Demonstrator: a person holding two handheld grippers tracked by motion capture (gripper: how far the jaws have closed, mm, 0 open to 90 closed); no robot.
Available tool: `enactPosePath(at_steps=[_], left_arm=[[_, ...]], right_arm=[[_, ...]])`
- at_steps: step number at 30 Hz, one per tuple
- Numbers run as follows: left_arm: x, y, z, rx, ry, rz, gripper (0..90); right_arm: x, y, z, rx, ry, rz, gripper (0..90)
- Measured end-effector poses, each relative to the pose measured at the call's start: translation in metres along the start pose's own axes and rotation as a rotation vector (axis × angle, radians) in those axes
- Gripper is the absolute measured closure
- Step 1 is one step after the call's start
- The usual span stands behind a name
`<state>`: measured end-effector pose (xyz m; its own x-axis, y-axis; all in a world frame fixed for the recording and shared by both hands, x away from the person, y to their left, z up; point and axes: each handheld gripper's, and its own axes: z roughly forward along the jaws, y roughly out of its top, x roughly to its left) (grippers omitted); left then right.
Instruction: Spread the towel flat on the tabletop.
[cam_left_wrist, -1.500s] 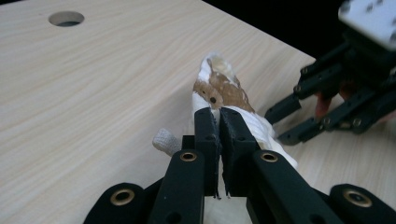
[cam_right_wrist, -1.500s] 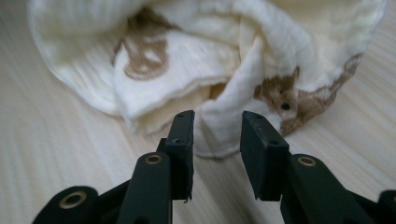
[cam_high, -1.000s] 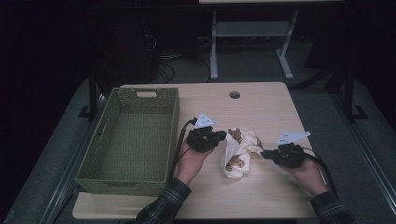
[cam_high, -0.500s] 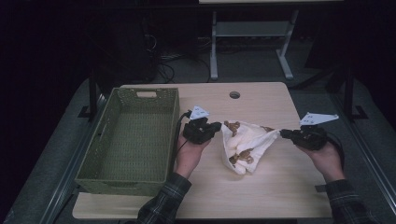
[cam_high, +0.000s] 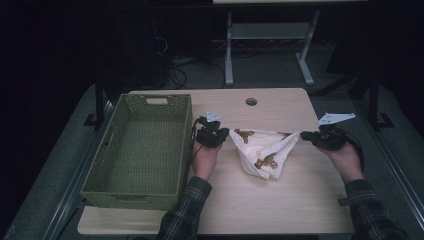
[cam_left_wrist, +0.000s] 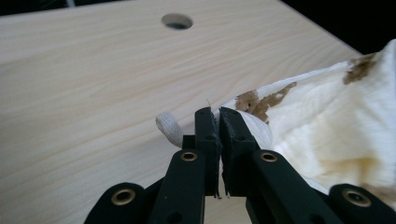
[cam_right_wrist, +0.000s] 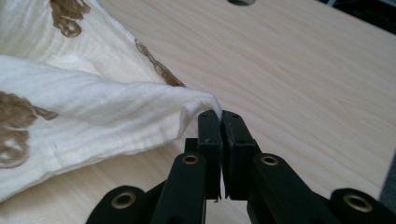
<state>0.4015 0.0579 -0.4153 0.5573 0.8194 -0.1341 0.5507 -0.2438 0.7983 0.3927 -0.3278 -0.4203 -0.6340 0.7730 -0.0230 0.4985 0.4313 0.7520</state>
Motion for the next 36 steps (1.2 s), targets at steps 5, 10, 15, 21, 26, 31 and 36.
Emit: enactPosePath(at_steps=[5,10,15,21,26,31,36], left_arm=[[0.008,-0.009,0.018,0.06,0.013,-0.012,85.5],[0.005,-0.012,0.015,0.066,-0.007,-0.002,69.9],[-0.009,-0.007,-0.002,0.053,-0.088,0.039,58.7],[-0.028,-0.011,-0.013,0.06,-0.189,0.086,54.9],[-0.04,-0.016,-0.018,0.064,-0.236,0.12,53.5],[-0.059,-0.027,-0.025,0.072,-0.288,0.176,52.8],[-0.072,-0.033,-0.027,0.075,-0.32,0.215,52.1]], right_arm=[[0.0,-0.003,0.022,0.057,0.011,-0.01,85.8],[0.002,-0.004,0.028,0.071,0.016,-0.007,71.0],[0.006,0.0,0.01,0.009,0.084,0.029,65.7],[0.027,-0.003,0.004,0.019,0.16,0.018,66.9],[0.043,-0.007,0.001,0.031,0.192,0.009,67.8],[0.065,-0.013,-0.003,0.032,0.249,0.002,68.9],[0.08,-0.016,-0.001,0.054,0.275,-0.007,68.8]])
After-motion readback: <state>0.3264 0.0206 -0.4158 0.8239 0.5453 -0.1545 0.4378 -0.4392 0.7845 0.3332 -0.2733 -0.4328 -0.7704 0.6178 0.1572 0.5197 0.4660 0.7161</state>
